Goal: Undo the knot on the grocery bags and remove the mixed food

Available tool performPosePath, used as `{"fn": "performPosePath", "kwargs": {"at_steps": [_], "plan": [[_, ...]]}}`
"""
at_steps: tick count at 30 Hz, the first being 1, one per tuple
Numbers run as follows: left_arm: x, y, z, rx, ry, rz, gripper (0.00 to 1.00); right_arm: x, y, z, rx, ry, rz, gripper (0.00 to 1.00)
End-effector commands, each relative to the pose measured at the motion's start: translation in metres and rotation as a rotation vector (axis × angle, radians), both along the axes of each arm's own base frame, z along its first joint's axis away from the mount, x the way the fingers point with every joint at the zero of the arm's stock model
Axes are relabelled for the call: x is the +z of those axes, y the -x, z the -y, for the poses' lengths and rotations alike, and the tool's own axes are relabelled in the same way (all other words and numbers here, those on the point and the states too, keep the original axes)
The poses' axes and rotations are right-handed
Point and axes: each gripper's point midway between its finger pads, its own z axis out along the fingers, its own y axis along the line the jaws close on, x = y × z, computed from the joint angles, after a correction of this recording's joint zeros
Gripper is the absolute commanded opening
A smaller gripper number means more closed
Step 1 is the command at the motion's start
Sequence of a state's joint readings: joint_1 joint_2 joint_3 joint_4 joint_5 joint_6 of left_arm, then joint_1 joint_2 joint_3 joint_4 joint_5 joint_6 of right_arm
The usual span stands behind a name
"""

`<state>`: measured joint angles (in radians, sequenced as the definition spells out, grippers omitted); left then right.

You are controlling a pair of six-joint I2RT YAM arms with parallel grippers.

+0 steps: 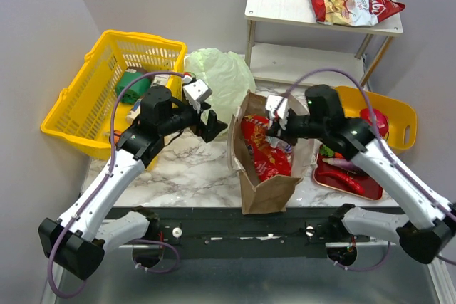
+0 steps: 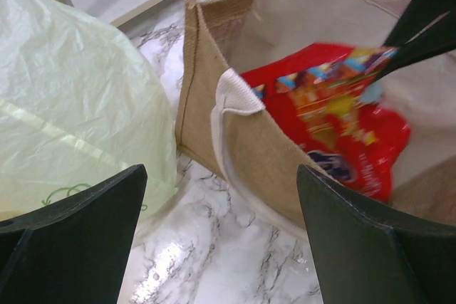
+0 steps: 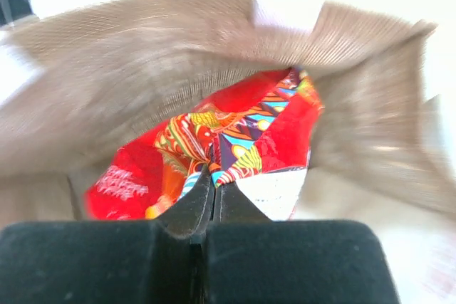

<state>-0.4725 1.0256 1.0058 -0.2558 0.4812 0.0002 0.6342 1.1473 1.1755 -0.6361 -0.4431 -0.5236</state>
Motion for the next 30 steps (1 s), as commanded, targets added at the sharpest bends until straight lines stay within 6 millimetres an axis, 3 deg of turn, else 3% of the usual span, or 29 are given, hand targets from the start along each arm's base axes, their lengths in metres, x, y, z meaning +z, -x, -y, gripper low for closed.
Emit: {"fn": "performPosePath", "kwargs": {"at_steps": [1, 4, 6, 9, 11, 13, 15, 21, 24, 26, 30], "plan": [[0.025, 0.004, 0.014, -0.133, 0.001, 0.107, 0.99, 0.069, 0.032, 0.02, 0.242, 0.026, 0.382, 0.0], [0.031, 0.005, 0.024, -0.208, -0.029, 0.145, 0.99, 0.068, 0.023, 0.033, 0.226, 0.104, 0.511, 0.0], [0.039, 0.007, 0.031, -0.249, -0.051, 0.198, 0.99, 0.101, 0.01, 0.032, 0.148, 0.038, 0.61, 0.0], [0.05, 0.015, 0.038, -0.3, -0.07, 0.253, 0.99, 0.115, 0.005, 0.028, 0.129, 0.007, 0.627, 0.01], [0.052, 0.021, 0.042, -0.328, -0.068, 0.241, 0.99, 0.136, 0.002, 0.025, 0.077, -0.067, 0.617, 0.01], [0.055, 0.024, 0.044, -0.333, -0.054, 0.213, 0.99, 0.176, 0.001, 0.024, 0.037, -0.16, 0.673, 0.0], [0.061, 0.023, 0.045, -0.315, -0.02, 0.211, 0.99, 0.198, -0.007, 0.021, -0.01, -0.22, 0.673, 0.0], [0.08, 0.02, 0.051, -0.282, 0.08, 0.175, 0.99, 0.266, -0.059, 0.041, -0.341, -0.377, 0.715, 0.0], [0.091, 0.008, 0.057, -0.233, 0.137, 0.141, 0.99, 0.278, -0.07, 0.042, -0.406, -0.442, 0.674, 0.0], [0.097, 0.002, 0.061, -0.218, 0.156, 0.137, 0.99, 0.274, -0.078, 0.033, -0.416, -0.48, 0.616, 0.0], [0.113, -0.021, 0.071, -0.146, 0.209, 0.136, 0.99, 0.285, -0.084, 0.02, -0.404, -0.554, 0.566, 0.0]]}}
